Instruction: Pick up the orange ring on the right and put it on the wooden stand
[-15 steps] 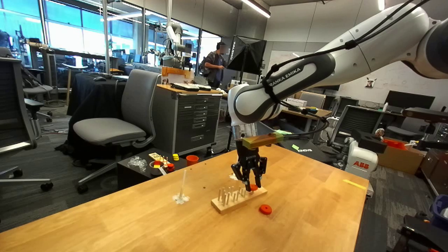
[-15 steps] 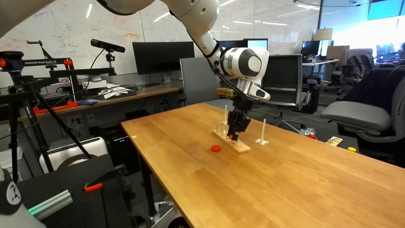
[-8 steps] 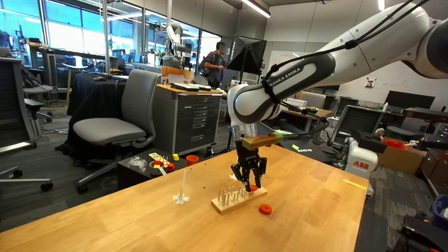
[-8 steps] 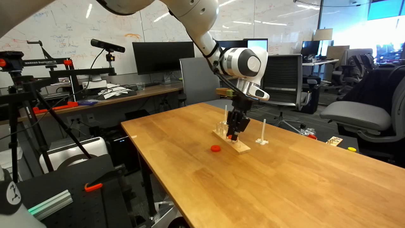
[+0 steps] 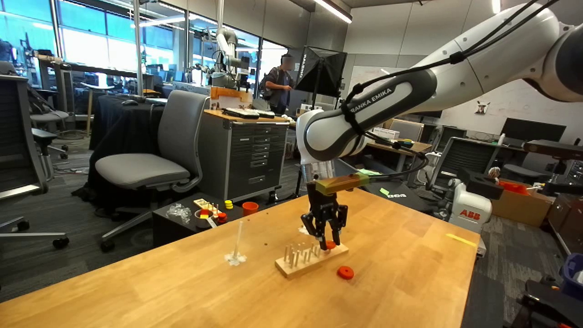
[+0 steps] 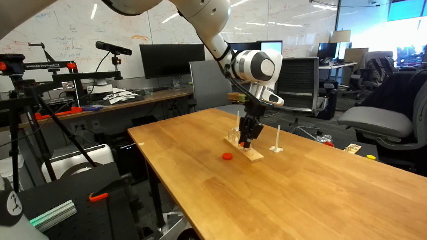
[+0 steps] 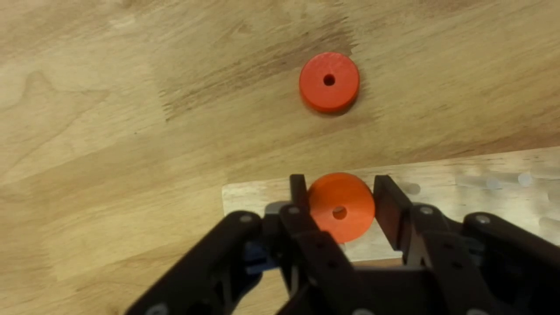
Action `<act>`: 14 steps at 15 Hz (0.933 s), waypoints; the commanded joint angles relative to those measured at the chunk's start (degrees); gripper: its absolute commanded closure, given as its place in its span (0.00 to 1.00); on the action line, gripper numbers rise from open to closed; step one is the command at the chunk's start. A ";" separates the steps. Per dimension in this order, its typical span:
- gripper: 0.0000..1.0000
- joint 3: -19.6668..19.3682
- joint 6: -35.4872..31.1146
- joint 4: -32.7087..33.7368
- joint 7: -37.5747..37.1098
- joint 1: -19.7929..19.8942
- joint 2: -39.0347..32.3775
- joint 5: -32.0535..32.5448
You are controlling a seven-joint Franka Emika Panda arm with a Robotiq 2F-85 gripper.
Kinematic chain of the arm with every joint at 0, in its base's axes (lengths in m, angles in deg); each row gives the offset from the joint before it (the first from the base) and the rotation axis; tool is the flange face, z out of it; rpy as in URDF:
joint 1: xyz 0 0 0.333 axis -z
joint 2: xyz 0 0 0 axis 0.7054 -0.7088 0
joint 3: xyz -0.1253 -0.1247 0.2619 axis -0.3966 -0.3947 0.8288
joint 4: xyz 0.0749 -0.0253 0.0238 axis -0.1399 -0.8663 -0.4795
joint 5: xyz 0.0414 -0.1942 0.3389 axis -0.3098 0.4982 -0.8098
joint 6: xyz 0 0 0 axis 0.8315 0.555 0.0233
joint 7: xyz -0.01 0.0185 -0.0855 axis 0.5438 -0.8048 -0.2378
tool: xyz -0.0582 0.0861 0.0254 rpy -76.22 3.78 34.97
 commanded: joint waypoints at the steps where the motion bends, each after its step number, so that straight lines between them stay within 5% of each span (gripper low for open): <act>1: 0.83 -0.09 -1.98 -2.99 0.78 -0.04 0.57 -0.15; 14: 0.83 -0.52 -6.49 -7.79 -0.06 -0.42 2.25 0.21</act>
